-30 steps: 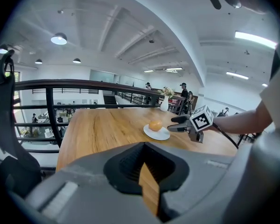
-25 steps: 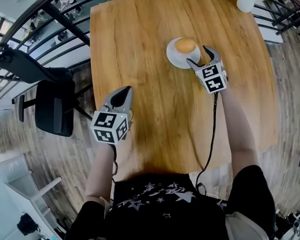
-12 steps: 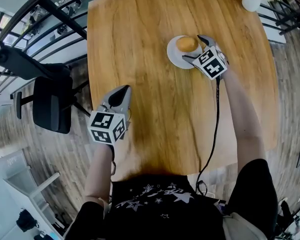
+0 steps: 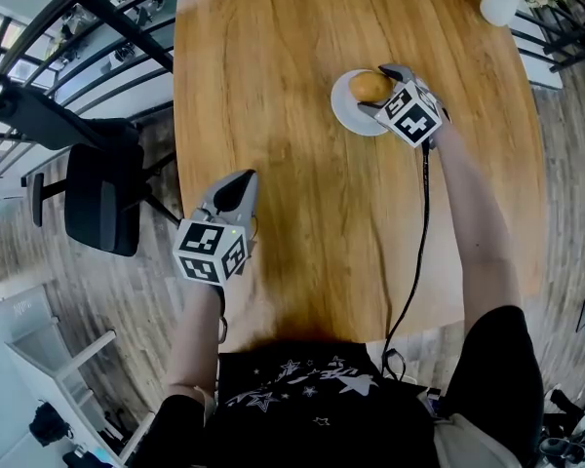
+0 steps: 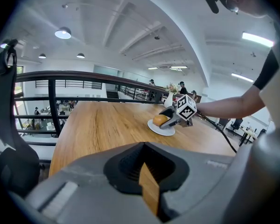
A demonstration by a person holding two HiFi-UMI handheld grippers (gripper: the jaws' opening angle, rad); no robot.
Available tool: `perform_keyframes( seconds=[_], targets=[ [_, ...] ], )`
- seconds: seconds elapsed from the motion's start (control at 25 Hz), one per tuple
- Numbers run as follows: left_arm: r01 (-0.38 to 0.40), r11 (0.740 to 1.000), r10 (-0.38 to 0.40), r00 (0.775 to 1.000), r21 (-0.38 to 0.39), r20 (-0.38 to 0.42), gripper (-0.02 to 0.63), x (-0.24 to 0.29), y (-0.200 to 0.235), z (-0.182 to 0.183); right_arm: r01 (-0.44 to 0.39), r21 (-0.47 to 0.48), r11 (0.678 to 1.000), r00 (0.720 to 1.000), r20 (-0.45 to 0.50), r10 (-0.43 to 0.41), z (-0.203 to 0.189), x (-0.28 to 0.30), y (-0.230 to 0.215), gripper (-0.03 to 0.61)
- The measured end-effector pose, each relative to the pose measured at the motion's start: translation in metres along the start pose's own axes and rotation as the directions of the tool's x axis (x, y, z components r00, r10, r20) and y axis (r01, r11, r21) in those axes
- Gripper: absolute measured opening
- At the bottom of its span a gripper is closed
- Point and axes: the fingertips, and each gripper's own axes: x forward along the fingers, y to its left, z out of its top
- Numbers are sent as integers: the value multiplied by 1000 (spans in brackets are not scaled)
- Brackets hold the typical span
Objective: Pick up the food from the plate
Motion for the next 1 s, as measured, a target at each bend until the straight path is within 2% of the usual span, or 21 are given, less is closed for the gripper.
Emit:
perform_keyframes(
  seconds=[0.2,0.48,0.68,0.84,1.0],
  targets=[
    [-3,1000,3,1000,-8,4,2,-3,0,-2,-21,-11,1000,999,-27,20,-5,-2,3,383],
    [11,1000,-11,1000,8,19,2,-8,-4,3,9,42,999,1000,17,-10,3,-16,2,379],
    [22,999,-23,999,23,38,2,-21,-5,8,35,144,989,997,63,-45,13,-38,5,379],
    [31,999,-33,998,29,47,2,-38,-3,8,57,187,981,995,74,-72,20,-53,16,379],
    [41,999,-43,997,26,62,2,-55,-2,8,45,272,961,985,147,-87,37,-77,37,379]
  ],
)
